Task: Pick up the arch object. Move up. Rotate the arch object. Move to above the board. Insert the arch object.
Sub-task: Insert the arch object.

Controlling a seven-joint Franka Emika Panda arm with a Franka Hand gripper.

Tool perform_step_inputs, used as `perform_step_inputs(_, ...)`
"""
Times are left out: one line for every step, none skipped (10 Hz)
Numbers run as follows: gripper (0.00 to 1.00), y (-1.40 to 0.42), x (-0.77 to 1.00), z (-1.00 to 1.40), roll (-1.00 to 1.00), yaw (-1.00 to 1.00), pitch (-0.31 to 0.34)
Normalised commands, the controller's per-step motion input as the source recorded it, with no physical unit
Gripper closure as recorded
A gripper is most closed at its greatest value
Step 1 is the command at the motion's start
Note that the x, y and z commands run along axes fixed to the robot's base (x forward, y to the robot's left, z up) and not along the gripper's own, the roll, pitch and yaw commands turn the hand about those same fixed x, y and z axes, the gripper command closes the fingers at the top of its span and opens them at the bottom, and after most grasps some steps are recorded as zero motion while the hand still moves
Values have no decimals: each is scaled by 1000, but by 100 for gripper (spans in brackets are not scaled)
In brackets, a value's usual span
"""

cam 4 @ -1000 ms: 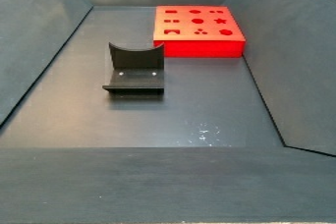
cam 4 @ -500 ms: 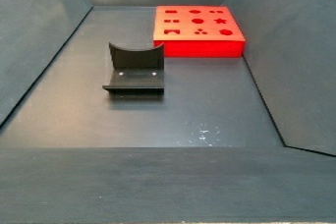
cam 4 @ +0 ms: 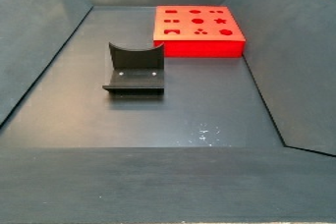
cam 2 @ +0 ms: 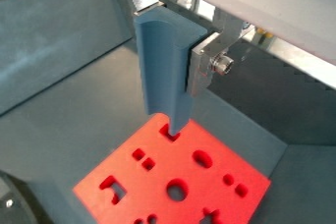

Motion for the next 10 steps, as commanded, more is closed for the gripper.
perform_step_inputs(100, 463, 729, -529, -54, 0, 234)
perform_step_inputs(100, 429, 680, -657, -3, 0, 211)
perform_step_inputs(100, 411, 277, -894, 0, 69, 59)
perform_step_inputs(100, 354, -9, -1000, 14, 123, -96)
perform_step_inputs(100, 320, -249, -989, 66, 197, -163)
perform_step_inputs(100, 306, -294, -911, 84, 223, -194)
perform_step_inputs(100, 226, -263, -854, 131, 269, -187)
perform_step_inputs(100, 103, -37, -840, 197, 297, -109)
perform_step_inputs(100, 0, 283, -726, 179, 134, -13)
perform_step_inputs(100, -31, 549, -646, 87, 0, 0)
